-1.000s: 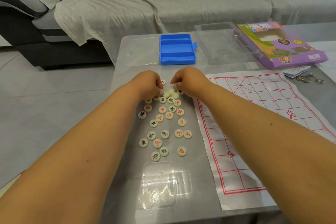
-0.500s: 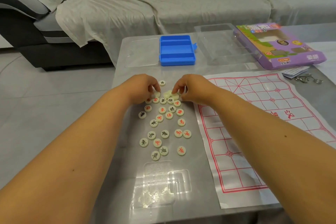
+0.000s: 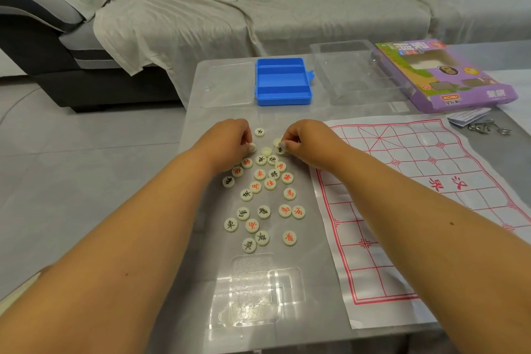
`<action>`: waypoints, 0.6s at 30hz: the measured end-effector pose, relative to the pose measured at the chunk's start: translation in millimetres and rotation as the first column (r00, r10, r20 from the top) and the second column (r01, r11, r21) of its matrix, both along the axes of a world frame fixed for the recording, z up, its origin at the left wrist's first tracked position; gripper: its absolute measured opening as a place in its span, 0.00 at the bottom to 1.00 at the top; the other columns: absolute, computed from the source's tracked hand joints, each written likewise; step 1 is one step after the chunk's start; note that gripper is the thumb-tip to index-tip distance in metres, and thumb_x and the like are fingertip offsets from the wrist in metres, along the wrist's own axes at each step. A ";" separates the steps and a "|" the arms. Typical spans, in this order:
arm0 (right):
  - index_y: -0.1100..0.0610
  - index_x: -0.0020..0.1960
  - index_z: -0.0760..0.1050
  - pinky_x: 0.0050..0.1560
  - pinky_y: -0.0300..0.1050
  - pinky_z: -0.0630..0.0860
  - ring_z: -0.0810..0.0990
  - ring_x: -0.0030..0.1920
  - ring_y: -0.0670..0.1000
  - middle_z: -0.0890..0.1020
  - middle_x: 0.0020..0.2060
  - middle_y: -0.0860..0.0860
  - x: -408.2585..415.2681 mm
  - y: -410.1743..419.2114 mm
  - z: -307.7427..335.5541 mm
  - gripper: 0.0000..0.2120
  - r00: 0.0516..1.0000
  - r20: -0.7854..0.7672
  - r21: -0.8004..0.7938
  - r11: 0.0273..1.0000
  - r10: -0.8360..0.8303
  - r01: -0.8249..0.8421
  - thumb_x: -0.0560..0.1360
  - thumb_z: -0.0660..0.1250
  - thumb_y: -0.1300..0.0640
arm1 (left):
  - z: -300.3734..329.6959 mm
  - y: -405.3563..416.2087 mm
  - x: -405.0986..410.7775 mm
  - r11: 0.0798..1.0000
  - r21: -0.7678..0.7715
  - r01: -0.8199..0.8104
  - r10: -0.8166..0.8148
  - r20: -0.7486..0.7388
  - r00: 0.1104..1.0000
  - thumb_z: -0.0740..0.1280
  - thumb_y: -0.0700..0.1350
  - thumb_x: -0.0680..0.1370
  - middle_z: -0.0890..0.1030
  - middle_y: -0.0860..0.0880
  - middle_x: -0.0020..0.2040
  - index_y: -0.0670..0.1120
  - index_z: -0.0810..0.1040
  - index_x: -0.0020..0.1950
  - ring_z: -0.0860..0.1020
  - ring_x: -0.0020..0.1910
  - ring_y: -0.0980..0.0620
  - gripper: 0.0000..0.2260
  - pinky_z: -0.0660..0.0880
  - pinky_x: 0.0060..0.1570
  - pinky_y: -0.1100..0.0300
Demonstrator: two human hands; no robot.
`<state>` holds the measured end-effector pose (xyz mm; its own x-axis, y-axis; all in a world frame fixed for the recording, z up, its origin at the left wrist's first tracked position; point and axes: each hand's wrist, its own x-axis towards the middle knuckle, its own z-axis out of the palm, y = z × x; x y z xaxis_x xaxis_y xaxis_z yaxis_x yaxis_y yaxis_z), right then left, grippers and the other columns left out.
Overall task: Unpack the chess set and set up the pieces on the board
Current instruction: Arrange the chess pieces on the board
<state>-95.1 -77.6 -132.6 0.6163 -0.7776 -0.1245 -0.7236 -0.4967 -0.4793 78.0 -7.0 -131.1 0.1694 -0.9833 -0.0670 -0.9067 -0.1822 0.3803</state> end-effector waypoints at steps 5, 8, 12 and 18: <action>0.58 0.49 0.77 0.43 0.42 0.72 0.75 0.41 0.49 0.78 0.39 0.51 -1.5 -1.0 -7.1 0.11 0.998 -0.015 0.007 0.998 -0.067 0.067 0.76 0.65 0.49 | 0.2 7.6 -2.6 0.998 -0.030 0.052 -0.051 0.056 0.997 0.67 0.39 0.75 0.77 0.49 0.47 0.46 0.77 0.49 0.74 0.46 0.49 0.05 0.73 0.46 0.57; 0.54 0.51 0.76 0.40 0.39 0.67 0.72 0.41 0.47 0.74 0.39 0.47 -1.3 -3.7 -4.6 0.07 0.995 0.053 -0.089 0.992 -0.088 0.092 0.76 0.66 0.52 | 6.5 10.7 -1.2 1.000 0.002 0.020 -0.020 -0.051 0.998 0.65 0.34 0.74 0.76 0.53 0.44 0.47 0.79 0.49 0.74 0.44 0.54 0.10 0.71 0.41 0.64; 0.51 0.59 0.76 0.45 0.39 0.68 0.73 0.46 0.48 0.74 0.46 0.48 11.8 -8.7 -1.4 0.13 1.000 -0.018 -0.153 0.988 0.011 -0.014 0.75 0.68 0.55 | 7.5 4.0 -8.3 0.999 0.034 -0.036 0.040 -0.135 0.990 0.62 0.33 0.75 0.77 0.53 0.47 0.50 0.80 0.52 0.76 0.45 0.54 0.14 0.73 0.40 0.66; 0.52 0.60 0.77 0.53 0.44 0.73 0.75 0.54 0.54 0.76 0.53 0.53 25.4 -13.8 -2.0 0.14 0.983 -0.175 -0.182 0.979 0.061 -0.093 0.75 0.68 0.57 | 6.9 -1.8 -6.9 0.998 0.062 -0.022 0.028 -0.095 0.995 0.70 0.40 0.74 0.81 0.51 0.45 0.48 0.81 0.47 0.78 0.42 0.54 0.04 0.76 0.43 0.61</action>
